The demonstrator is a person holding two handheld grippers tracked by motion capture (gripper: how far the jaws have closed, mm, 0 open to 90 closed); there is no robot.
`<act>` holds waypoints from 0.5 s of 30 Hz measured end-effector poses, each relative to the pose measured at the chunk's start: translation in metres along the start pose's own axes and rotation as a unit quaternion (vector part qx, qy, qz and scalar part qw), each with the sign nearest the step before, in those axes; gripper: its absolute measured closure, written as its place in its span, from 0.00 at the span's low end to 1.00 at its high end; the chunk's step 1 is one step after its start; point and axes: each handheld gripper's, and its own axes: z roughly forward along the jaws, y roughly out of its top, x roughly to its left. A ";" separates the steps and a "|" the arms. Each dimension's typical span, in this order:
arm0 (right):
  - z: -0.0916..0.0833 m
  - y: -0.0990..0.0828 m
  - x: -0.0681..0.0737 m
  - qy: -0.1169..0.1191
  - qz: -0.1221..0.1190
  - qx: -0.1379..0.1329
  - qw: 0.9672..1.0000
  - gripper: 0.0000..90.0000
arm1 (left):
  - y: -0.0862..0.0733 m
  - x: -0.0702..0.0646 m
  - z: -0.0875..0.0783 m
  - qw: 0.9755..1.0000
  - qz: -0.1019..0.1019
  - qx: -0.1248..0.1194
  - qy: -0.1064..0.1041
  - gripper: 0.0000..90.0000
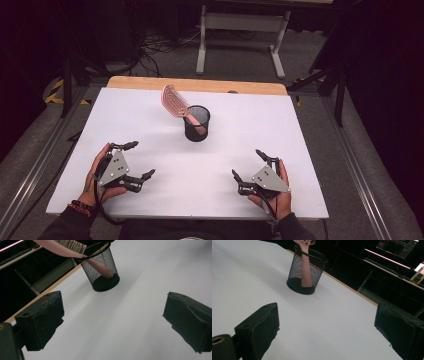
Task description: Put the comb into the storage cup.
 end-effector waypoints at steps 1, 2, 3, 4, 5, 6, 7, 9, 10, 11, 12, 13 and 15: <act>0.000 0.000 0.000 0.001 0.000 0.000 1.000 0.08 | -0.002 0.000 0.000 1.000 -0.006 0.000 0.000 0.05; 0.000 0.000 0.000 0.001 -0.001 0.000 1.000 0.08 | -0.002 0.000 0.000 1.000 -0.006 0.000 0.000 0.05; 0.000 0.000 0.000 0.001 -0.001 0.000 1.000 0.08 | -0.004 0.000 -0.001 1.000 -0.010 0.000 0.001 0.05; -0.001 0.000 0.000 0.002 0.000 0.000 1.000 0.08 | -0.008 0.001 -0.001 1.000 -0.016 0.004 0.000 0.05; -0.001 0.000 0.000 0.002 0.000 0.000 1.000 0.08 | -0.011 0.001 -0.002 1.000 -0.022 0.006 0.000 0.05; -0.001 0.000 0.000 0.002 0.000 0.000 1.000 0.08 | -0.012 0.001 -0.002 1.000 -0.022 0.007 -0.001 0.05; -0.001 0.000 0.000 0.002 0.000 0.000 1.000 0.08 | -0.014 0.001 -0.003 1.000 -0.028 0.008 -0.001 0.05; -0.001 0.000 0.000 0.002 0.001 -0.001 1.000 0.08 | -0.018 0.003 -0.006 0.999 -0.039 0.007 -0.001 0.05; -0.001 0.000 0.000 0.002 0.001 -0.001 1.000 0.08 | -0.019 0.003 -0.007 0.999 -0.041 0.006 0.000 0.05; -0.001 0.000 0.000 0.002 0.001 -0.001 1.000 0.08 | -0.020 0.003 -0.008 0.999 -0.044 0.007 0.002 0.05; -0.001 0.000 0.000 0.002 0.001 -0.001 1.000 0.08 | -0.022 0.004 -0.009 0.999 -0.045 0.009 0.004 0.05; -0.001 0.000 0.000 0.002 0.002 -0.001 1.000 0.08 | -0.023 0.004 -0.010 0.999 -0.044 0.011 0.006 0.05; 0.000 0.000 0.000 0.003 0.002 -0.001 1.000 0.08 | -0.025 0.004 -0.011 0.999 -0.047 0.013 0.008 0.05</act>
